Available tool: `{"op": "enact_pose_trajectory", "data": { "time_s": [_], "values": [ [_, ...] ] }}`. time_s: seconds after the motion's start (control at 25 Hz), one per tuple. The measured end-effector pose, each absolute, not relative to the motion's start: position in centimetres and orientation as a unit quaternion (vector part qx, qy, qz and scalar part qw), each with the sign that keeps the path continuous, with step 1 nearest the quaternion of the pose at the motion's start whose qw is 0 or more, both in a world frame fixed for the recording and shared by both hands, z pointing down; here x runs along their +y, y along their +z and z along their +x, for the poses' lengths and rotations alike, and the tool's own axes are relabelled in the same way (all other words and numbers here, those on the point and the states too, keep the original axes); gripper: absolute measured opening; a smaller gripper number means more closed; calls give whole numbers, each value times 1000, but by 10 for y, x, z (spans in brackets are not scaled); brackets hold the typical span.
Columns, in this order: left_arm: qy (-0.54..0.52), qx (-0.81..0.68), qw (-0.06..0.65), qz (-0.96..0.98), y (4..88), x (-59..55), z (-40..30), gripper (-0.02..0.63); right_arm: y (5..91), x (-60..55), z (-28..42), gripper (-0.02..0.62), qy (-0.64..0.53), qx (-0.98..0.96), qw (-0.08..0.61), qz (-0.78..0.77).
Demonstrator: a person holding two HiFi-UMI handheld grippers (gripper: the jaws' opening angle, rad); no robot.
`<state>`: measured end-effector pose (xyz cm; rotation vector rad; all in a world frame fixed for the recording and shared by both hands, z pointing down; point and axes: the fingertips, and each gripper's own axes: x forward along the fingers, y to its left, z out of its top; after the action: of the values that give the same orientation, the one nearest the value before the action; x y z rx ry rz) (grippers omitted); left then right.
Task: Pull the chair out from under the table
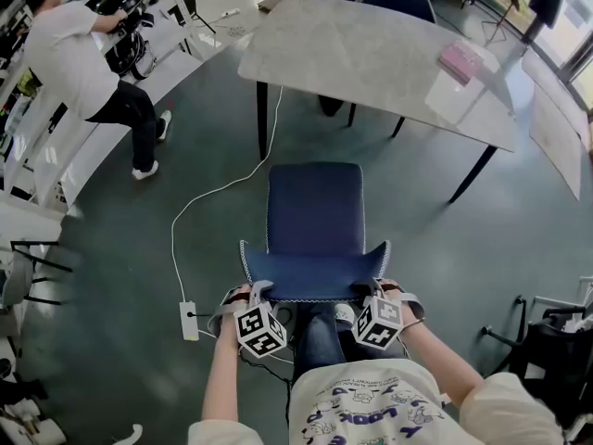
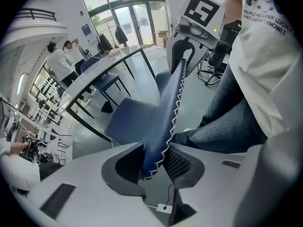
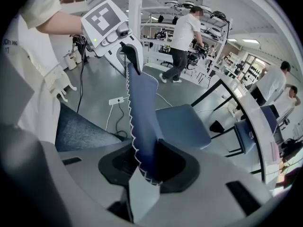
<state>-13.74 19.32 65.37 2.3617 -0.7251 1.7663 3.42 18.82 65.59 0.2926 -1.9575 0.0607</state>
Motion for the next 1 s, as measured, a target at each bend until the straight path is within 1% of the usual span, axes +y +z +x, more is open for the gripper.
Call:
{"op": "enact_pose_trajectory", "data": {
  "time_s": [0.2, 0.36, 0.48, 0.6, 0.68, 0.76, 0.8, 0.84, 1.0],
  "values": [
    [565, -269, 57, 778, 652, 192, -135, 152, 654, 189, 35, 151, 63, -839, 526, 125],
    [510, -292, 104, 802, 636, 193, -129, 227, 638, 189, 27, 297, 127, -857, 483, 126],
    [470, -304, 139, 817, 616, 193, -124, 262, 619, 185, 27, 313, 127, -871, 457, 130],
    [429, -328, 141, 830, 588, 189, -117, 262, 590, 184, 29, 313, 129, -888, 419, 140],
    [399, -356, 135, 834, 564, 179, -113, 248, 564, 174, 29, 303, 134, -901, 378, 166],
    [364, -391, 123, 836, 536, 163, -111, 207, 535, 154, 30, 265, 135, -912, 330, 203],
    [346, -409, 116, 836, 520, 154, -111, 168, 520, 144, 30, 244, 137, -916, 306, 220],
    [330, -426, 107, 835, 505, 145, -112, 122, 505, 133, 30, 237, 136, -919, 284, 235],
    [278, -485, 69, 826, 447, 112, -113, 69, 448, 91, 32, 193, 109, -924, 214, 297]
  ]
}}
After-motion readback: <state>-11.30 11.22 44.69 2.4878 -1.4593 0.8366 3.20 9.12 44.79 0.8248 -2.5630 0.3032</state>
